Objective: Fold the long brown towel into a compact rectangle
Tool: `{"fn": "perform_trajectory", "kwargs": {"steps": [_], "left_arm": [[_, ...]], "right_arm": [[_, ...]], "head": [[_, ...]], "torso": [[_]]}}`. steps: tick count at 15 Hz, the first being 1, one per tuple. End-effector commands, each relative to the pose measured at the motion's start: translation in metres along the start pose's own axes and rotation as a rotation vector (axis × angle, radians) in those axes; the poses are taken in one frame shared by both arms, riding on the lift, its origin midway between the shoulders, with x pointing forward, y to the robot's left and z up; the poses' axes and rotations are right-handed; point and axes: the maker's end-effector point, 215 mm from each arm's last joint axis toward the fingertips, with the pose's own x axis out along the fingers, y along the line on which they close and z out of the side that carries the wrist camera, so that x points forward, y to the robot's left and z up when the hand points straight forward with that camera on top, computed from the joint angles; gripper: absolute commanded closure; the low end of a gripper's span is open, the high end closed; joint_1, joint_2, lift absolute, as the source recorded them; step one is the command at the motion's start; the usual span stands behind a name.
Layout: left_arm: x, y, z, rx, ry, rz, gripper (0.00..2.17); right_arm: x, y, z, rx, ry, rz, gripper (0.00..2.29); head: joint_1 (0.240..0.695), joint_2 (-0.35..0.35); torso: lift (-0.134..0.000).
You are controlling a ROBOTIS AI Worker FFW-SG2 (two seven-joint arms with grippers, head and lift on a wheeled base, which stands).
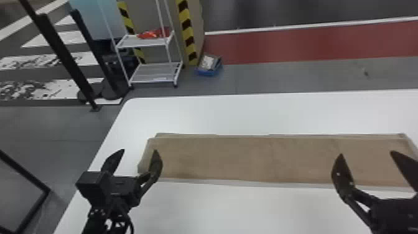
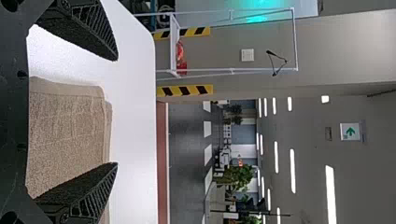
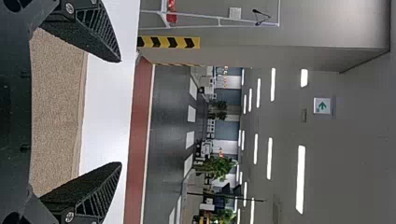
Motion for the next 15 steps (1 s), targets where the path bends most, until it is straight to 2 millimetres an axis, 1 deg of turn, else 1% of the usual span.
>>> {"fn": "perform_trajectory", "kwargs": {"steps": [1, 12, 15], "left_arm": [[-0.0002, 0.0000, -0.0010, -0.001, 0.002, 0.000, 0.08], [0.0010, 0.0002, -0.0022, -0.001, 0.003, 0.000, 0.08], [0.0066, -0.0016, -0.0042, -0.014, 0.024, -0.022, 0.08]], "right_arm": [[-0.0001, 0.0002, -0.0012, 0.001, 0.002, 0.000, 0.10], [-0.0004, 0.0004, -0.0010, 0.002, -0.003, 0.000, 0.10], [-0.0004, 0.0004, -0.0010, 0.002, -0.003, 0.000, 0.10]], "head": [[0.695, 0.208], [0.695, 0.209], [0.695, 0.209]], "torso": [[-0.125], [-0.125], [-0.125]]}}
